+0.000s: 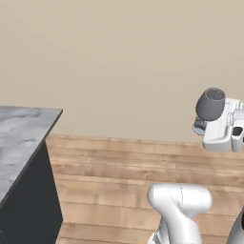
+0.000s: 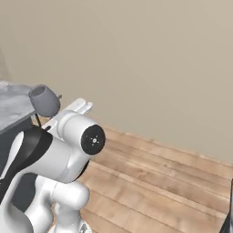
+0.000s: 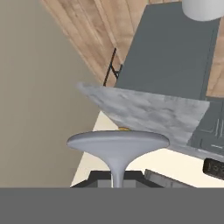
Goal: Retrieve the wine glasses from the counter and place one next to each plate.
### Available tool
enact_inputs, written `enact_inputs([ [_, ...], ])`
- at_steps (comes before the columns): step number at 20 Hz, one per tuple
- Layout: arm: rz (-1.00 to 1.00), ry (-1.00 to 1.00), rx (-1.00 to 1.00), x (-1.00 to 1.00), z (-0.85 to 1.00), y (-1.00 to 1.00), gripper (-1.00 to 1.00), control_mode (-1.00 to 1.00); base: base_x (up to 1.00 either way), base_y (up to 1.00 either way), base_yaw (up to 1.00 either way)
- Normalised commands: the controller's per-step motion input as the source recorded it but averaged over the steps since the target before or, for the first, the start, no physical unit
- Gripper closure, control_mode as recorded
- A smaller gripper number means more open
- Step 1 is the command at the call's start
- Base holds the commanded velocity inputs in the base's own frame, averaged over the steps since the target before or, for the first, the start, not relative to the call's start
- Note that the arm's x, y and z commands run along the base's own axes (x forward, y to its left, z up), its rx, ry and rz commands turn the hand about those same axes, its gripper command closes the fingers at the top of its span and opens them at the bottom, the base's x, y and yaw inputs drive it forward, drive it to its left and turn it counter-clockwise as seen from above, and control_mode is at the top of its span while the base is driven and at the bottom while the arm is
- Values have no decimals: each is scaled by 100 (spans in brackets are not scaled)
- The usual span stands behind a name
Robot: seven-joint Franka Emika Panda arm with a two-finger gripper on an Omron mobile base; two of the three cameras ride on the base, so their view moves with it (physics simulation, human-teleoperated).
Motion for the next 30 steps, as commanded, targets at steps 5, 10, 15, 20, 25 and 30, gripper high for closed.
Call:
enact_inputs([
  [5,0,0,0,0,0,0,100,100,100,-67,49],
  [10,0,0,0,0,0,0,100,100,100,-44,53],
  [15,0,0,0,0,0,0,100,100,99,-59,57],
  [20,0,0,0,0,0,0,100,100,80,-92,60],
  [25,0,0,0,0,0,0,100,100,76,-72,68],
  [30,0,0,0,0,0,0,100,100,74,-73,68],
])
